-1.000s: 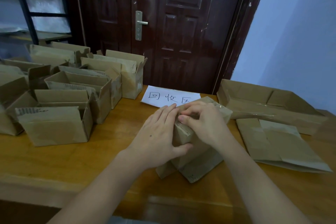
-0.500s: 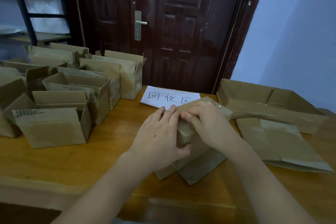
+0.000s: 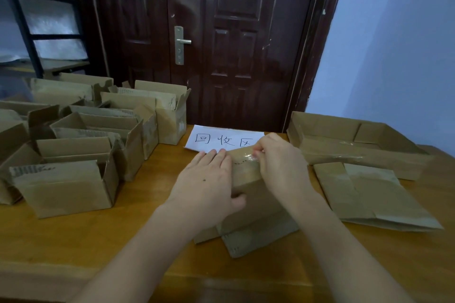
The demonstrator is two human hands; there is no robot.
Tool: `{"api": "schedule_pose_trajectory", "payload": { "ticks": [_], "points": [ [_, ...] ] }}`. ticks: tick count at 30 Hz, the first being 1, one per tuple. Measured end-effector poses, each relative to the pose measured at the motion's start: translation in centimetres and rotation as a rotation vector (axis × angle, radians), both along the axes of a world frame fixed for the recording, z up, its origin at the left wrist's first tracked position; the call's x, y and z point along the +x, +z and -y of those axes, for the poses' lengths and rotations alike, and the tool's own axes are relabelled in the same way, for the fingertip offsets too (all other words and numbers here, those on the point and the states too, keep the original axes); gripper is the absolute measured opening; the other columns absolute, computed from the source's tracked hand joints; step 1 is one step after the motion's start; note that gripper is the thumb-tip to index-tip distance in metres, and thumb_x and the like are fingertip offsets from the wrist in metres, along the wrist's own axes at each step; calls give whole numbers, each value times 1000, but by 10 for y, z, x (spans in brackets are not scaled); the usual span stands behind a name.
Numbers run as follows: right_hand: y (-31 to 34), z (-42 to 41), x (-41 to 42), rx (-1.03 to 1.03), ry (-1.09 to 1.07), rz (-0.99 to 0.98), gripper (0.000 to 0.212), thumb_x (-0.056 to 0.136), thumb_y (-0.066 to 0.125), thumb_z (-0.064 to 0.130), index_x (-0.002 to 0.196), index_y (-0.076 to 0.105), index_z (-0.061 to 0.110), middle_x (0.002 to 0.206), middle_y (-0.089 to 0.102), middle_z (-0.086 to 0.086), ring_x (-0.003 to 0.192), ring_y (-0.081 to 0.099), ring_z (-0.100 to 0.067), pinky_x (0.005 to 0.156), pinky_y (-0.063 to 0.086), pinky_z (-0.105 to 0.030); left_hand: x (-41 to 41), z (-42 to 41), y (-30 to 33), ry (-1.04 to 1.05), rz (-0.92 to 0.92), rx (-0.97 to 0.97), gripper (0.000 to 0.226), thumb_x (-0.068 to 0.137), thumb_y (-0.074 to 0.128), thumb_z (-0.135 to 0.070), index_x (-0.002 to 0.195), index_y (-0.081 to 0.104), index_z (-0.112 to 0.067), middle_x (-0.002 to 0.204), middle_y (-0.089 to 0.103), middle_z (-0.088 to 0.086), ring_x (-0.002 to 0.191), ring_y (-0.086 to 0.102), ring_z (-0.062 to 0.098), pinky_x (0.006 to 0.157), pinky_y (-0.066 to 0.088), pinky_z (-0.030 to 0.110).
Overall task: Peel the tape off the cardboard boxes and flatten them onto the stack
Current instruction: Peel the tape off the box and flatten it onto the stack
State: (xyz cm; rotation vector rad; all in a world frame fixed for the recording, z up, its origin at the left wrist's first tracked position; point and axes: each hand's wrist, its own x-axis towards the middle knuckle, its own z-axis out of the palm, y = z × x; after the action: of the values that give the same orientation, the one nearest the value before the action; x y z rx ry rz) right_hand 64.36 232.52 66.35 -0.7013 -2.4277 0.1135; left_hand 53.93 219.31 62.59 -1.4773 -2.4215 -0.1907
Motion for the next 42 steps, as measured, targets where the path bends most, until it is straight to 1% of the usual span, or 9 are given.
{"api": "schedule_pose_trajectory", "payload": {
  "ticks": [6, 10, 13, 16, 22, 30, 34, 38, 42],
  "points": [
    [-1, 18, -4, -6, 253, 60, 24, 104, 49, 30, 102, 72, 24, 100, 71, 3, 94, 56, -21, 85, 44, -36, 5, 0, 5, 42, -17, 95, 84, 81, 24, -82, 141, 48, -28, 147, 54, -5, 136, 48, 16, 122, 27, 37],
    [-4, 11, -5, -354, 196, -116, 11, 101, 58, 30, 100, 68, 26, 98, 70, 10, 100, 59, -12, 84, 50, -33, 8, 1, -1, 21, -41, 186, 78, 87, 22, -79, 128, 56, -23, 126, 62, -5, 116, 56, 16, 109, 43, 34],
    [-4, 7, -8, -297, 65, -34, 29, 95, 63, 48, 120, 67, 33, 124, 63, 14, 120, 45, -13, 98, 45, -37, 5, 2, -3, 23, -58, 179, 78, 88, 22, -81, 130, 55, -24, 132, 61, -5, 121, 55, 16, 111, 42, 34],
    [-3, 7, -8, -293, 39, 57, 28, 93, 61, 55, 110, 76, 39, 140, 56, 13, 128, 37, -17, 106, 37, -41, 5, 1, -2, 9, -30, 170, 80, 87, 22, -81, 133, 53, -24, 139, 59, -3, 128, 52, 18, 115, 38, 35],
    [-4, 14, -11, -233, 48, 77, 16, 96, 60, 41, 92, 74, 34, 110, 60, 9, 113, 48, -17, 99, 41, -44, -3, -9, -4, -11, 60, 26, 98, 88, 13, -82, 166, 6, -23, 173, 7, 1, 159, 2, 19, 117, -10, 33],
    [0, 9, -7, 125, 4, 61, 18, 102, 52, 34, 101, 66, 24, 99, 59, 6, 88, 55, -12, 87, 47, -31, -7, -6, -1, 2, 48, -66, 94, 94, 17, -80, 166, 2, -21, 174, 1, 1, 159, -3, 21, 115, -13, 35],
    [-2, 7, -5, -167, 140, -11, 21, 99, 57, 42, 104, 75, 33, 86, 63, 15, 83, 56, -7, 70, 45, -22, -6, -6, -1, -12, 55, -58, 91, 96, 19, -79, 166, 1, -23, 174, 2, 2, 159, -2, 22, 116, -11, 36],
    [-3, -8, -5, -225, 18, -11, 38, 89, 68, 54, 122, 68, 38, 113, 68, 13, 111, 52, -12, 95, 48, -42, -6, -6, -1, -3, 46, -74, 95, 94, 17, -82, 165, 2, -21, 174, 1, 3, 159, -2, 22, 115, -9, 35],
    [-7, -14, -9, -218, -45, 140, 30, 90, 62, 60, 110, 75, 42, 129, 59, 14, 121, 40, -17, 90, 32, -38, -3, -12, 4, 7, 32, -92, 98, 92, 18, -82, 165, 7, -19, 173, 4, 7, 160, 0, 24, 122, -5, 41]
  ]
}}
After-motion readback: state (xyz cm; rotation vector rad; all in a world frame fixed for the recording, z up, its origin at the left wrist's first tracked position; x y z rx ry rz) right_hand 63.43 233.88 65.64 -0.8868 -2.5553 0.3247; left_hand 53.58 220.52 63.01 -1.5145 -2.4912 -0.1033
